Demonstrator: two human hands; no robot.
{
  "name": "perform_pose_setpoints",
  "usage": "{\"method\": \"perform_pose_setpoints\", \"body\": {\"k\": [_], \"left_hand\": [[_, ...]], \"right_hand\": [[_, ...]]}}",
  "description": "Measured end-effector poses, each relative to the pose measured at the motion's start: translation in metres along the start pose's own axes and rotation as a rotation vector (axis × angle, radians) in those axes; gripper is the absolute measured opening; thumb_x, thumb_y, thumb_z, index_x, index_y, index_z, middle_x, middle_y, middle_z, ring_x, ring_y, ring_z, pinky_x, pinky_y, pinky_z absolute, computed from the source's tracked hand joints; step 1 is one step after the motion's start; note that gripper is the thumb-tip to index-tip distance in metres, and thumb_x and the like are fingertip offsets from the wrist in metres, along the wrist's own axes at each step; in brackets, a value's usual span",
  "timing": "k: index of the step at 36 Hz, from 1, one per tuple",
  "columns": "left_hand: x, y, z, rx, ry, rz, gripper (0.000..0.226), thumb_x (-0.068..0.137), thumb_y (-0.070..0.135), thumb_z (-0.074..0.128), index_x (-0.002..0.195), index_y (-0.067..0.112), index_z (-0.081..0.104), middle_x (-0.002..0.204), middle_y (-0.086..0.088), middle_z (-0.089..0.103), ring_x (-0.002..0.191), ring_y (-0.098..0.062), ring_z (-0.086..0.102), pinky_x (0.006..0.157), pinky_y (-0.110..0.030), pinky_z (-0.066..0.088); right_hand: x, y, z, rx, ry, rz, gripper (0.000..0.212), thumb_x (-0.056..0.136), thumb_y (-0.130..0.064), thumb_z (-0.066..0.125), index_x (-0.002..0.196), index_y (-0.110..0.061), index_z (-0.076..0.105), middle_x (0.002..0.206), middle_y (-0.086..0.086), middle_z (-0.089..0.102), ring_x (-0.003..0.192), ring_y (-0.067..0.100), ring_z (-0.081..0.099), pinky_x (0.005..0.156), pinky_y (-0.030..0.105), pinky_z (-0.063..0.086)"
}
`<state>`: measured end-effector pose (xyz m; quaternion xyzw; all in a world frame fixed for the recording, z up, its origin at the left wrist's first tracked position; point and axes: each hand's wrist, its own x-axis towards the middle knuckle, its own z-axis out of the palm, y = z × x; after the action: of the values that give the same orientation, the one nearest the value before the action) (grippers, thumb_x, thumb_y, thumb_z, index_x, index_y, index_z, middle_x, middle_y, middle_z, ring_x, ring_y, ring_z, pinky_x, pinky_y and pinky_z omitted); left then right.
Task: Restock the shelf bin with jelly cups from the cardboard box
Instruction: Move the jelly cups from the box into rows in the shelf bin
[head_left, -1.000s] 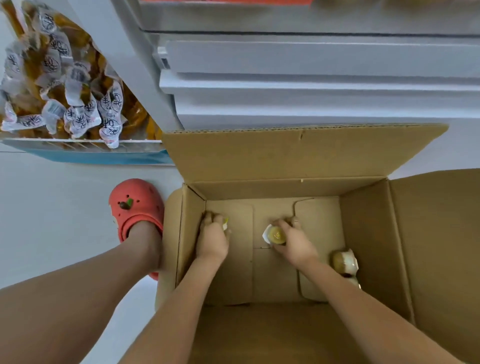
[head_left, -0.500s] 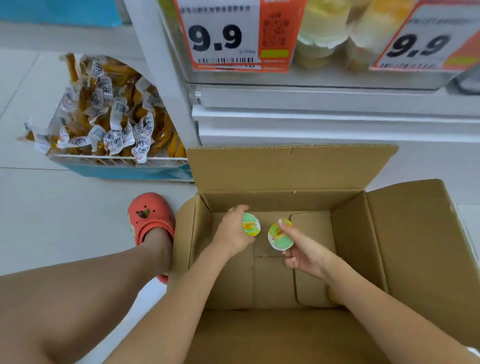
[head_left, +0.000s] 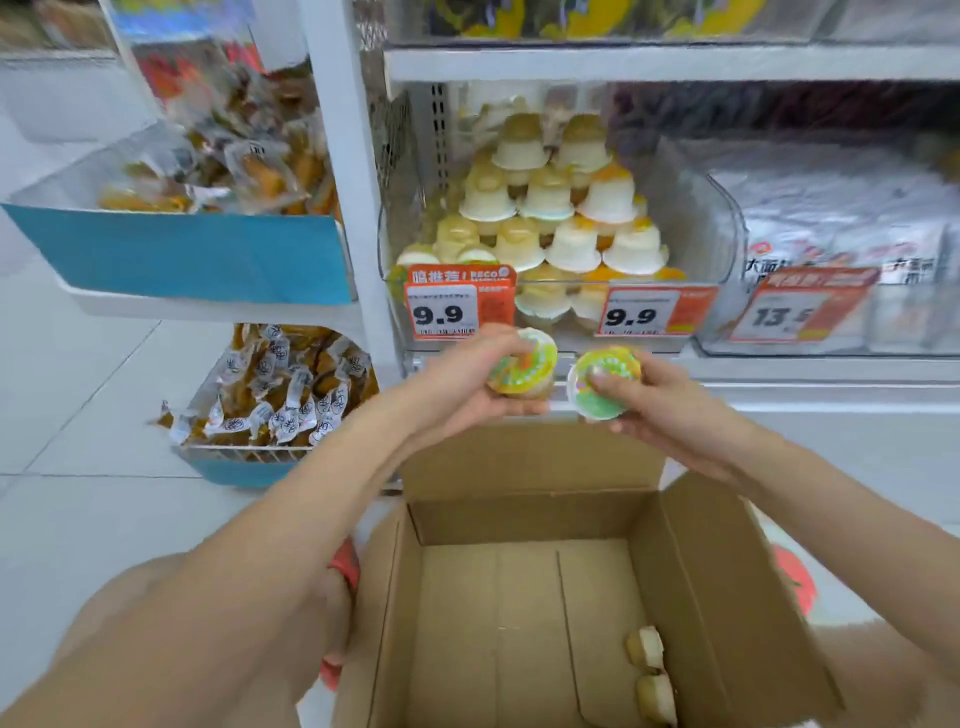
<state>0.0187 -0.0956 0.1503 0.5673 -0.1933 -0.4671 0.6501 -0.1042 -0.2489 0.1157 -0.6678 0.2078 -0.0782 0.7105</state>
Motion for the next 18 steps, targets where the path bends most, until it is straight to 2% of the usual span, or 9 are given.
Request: {"method": "perform_pose_setpoints", "body": {"k": [2, 5, 7, 9, 10, 11, 14, 16, 18], "left_hand": [[-0.001, 0.021, -0.001, 0.120, 0.055, 0.154, 0.023, 0.094, 0.000, 0.048, 0.112, 0.014, 0.045, 0.113, -0.013, 0.049, 0.085, -0.020, 0.060, 0.077, -0.033, 0.059], [0.006, 0.050, -0.005, 0.590, 0.200, 0.481, 0.033, 0.092, 0.007, 0.057, 0.119, 0.021, 0.045, 0.109, 0.003, 0.052, 0.091, -0.013, 0.059, 0.080, -0.021, 0.051], [0.018, 0.067, -0.003, 0.802, 0.268, 0.634, 0.040, 0.088, 0.009, 0.062, 0.124, 0.019, 0.049, 0.111, 0.011, 0.052, 0.103, -0.009, 0.053, 0.088, -0.016, 0.043], [0.037, 0.078, 0.000, 0.899, 0.324, 0.714, 0.043, 0.082, 0.010, 0.069, 0.122, 0.017, 0.054, 0.110, 0.012, 0.055, 0.103, -0.004, 0.052, 0.088, -0.011, 0.040], [0.049, 0.080, 0.001, 0.943, 0.330, 0.724, 0.043, 0.080, 0.010, 0.071, 0.119, 0.018, 0.057, 0.110, 0.012, 0.057, 0.102, -0.005, 0.053, 0.089, -0.012, 0.041], [0.059, 0.082, 0.002, 0.998, 0.316, 0.724, 0.043, 0.077, 0.010, 0.073, 0.117, 0.018, 0.059, 0.110, 0.010, 0.058, 0.103, -0.006, 0.054, 0.090, -0.015, 0.042], [0.081, 0.083, 0.001, 1.174, 0.267, 0.693, 0.043, 0.075, 0.008, 0.075, 0.116, 0.017, 0.063, 0.117, 0.005, 0.061, 0.106, -0.007, 0.051, 0.086, -0.010, 0.033], [0.090, 0.081, -0.005, 1.242, 0.244, 0.638, 0.042, 0.077, 0.010, 0.075, 0.117, 0.017, 0.063, 0.119, 0.004, 0.060, 0.106, -0.007, 0.049, 0.085, -0.012, 0.032], [0.095, 0.075, -0.013, 1.276, 0.185, 0.562, 0.040, 0.078, 0.014, 0.075, 0.117, 0.018, 0.064, 0.120, 0.002, 0.061, 0.108, -0.012, 0.053, 0.090, -0.020, 0.038]], "right_hand": [[0.000, -0.025, -0.006, -0.021, 0.050, -0.151, 0.026, 0.085, -0.019, 0.063, 0.110, -0.017, 0.061, 0.094, 0.004, 0.066, 0.075, 0.015, 0.065, 0.053, 0.018, 0.050], [0.010, -0.057, -0.014, -0.242, 0.169, -0.414, 0.029, 0.082, -0.018, 0.070, 0.108, -0.028, 0.063, 0.116, 0.007, 0.061, 0.096, 0.021, 0.064, 0.060, 0.023, 0.055], [0.025, -0.071, -0.016, -0.341, 0.261, -0.530, 0.033, 0.083, -0.014, 0.072, 0.110, -0.029, 0.062, 0.115, 0.003, 0.060, 0.097, 0.021, 0.064, 0.068, 0.027, 0.058], [0.045, -0.079, -0.020, -0.414, 0.328, -0.599, 0.036, 0.078, -0.021, 0.073, 0.107, -0.038, 0.060, 0.107, -0.009, 0.062, 0.101, 0.019, 0.062, 0.079, 0.035, 0.057], [0.056, -0.081, -0.021, -0.449, 0.344, -0.607, 0.036, 0.076, -0.023, 0.073, 0.105, -0.041, 0.059, 0.105, -0.013, 0.062, 0.101, 0.018, 0.062, 0.081, 0.036, 0.055], [0.066, -0.081, -0.023, -0.482, 0.350, -0.603, 0.037, 0.076, -0.022, 0.074, 0.105, -0.040, 0.059, 0.105, -0.015, 0.062, 0.101, 0.016, 0.061, 0.082, 0.031, 0.054], [0.087, -0.079, -0.029, -0.708, 0.369, -0.596, 0.037, 0.076, -0.019, 0.077, 0.109, -0.028, 0.064, 0.109, -0.015, 0.061, 0.103, 0.007, 0.055, 0.075, 0.004, 0.039], [0.094, -0.076, -0.031, -0.792, 0.344, -0.562, 0.038, 0.076, -0.023, 0.077, 0.113, -0.025, 0.065, 0.108, -0.013, 0.062, 0.101, 0.006, 0.055, 0.072, 0.001, 0.035], [0.097, -0.073, -0.033, -0.805, 0.319, -0.519, 0.039, 0.078, -0.025, 0.076, 0.115, -0.024, 0.065, 0.106, -0.014, 0.060, 0.098, 0.006, 0.054, 0.072, 0.002, 0.035]]}}
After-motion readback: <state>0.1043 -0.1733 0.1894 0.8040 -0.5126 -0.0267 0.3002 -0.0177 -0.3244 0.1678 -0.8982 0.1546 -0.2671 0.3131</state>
